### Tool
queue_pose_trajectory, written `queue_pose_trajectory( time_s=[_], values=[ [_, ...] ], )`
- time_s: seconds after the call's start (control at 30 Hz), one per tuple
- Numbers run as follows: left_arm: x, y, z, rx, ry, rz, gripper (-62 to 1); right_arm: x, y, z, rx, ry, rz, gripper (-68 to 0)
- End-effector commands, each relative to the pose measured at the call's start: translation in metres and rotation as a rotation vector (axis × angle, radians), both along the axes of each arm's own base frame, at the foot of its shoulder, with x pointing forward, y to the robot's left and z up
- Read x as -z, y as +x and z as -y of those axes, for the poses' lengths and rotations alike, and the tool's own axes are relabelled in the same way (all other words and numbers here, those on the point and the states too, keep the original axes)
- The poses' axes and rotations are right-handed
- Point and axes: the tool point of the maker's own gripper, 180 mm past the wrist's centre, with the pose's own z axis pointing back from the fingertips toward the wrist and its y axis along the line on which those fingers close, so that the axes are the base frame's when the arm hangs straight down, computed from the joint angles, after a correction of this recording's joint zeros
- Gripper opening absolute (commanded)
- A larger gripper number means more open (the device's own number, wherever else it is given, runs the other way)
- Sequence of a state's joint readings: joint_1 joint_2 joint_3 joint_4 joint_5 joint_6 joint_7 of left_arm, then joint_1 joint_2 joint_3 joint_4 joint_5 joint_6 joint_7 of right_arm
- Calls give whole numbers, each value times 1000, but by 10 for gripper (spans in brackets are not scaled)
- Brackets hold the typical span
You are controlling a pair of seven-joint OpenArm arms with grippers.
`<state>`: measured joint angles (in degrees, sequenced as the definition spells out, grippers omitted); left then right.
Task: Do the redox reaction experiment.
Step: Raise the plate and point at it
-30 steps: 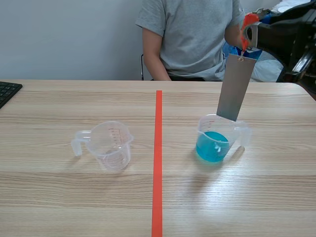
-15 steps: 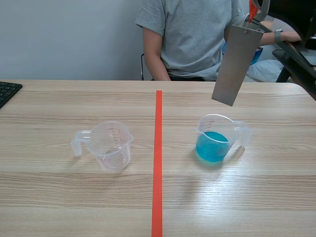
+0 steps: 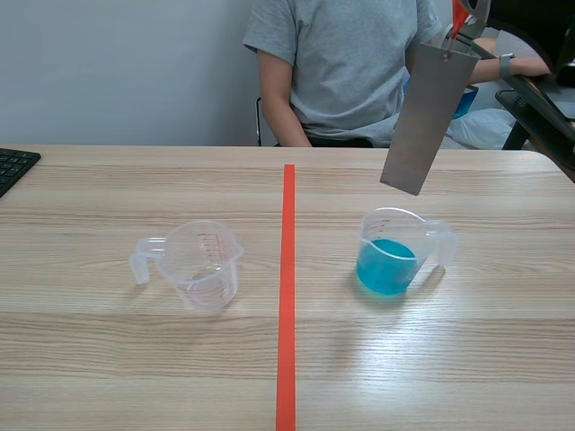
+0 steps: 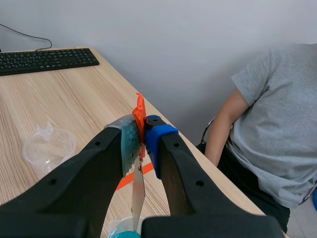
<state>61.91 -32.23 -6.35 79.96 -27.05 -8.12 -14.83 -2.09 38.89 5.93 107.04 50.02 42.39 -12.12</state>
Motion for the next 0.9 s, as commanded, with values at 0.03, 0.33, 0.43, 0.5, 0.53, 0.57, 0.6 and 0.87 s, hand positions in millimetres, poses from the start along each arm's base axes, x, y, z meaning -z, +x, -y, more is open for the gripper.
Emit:
queue_pose_trajectory(
  time_s=[0.03,0.33,0.43,0.5,0.53,0.57,0.6,0.87],
  values=[
    [-4,4,2,8,-7,18,-562,-13,-1,1,-10,4,38,-660],
    [-18,28,-7,145,33,73,-562,-13,-1,1,-10,4,38,-660],
    [-27,41,-9,213,45,109,-562,-13,-1,1,-10,4,38,-660],
    [-34,50,-8,258,47,139,-562,-13,-1,1,-10,4,38,-660],
    [-39,56,-6,281,46,160,-562,-13,-1,1,-10,4,38,-660],
    [-43,61,-5,301,44,176,-562,-13,-1,1,-10,4,38,-660],
    [-47,68,-3,321,40,196,-562,-13,-1,1,-10,4,38,-660],
    [-87,137,16,493,-7,355,-562,-13,-1,1,-10,4,38,-660]
  ],
)
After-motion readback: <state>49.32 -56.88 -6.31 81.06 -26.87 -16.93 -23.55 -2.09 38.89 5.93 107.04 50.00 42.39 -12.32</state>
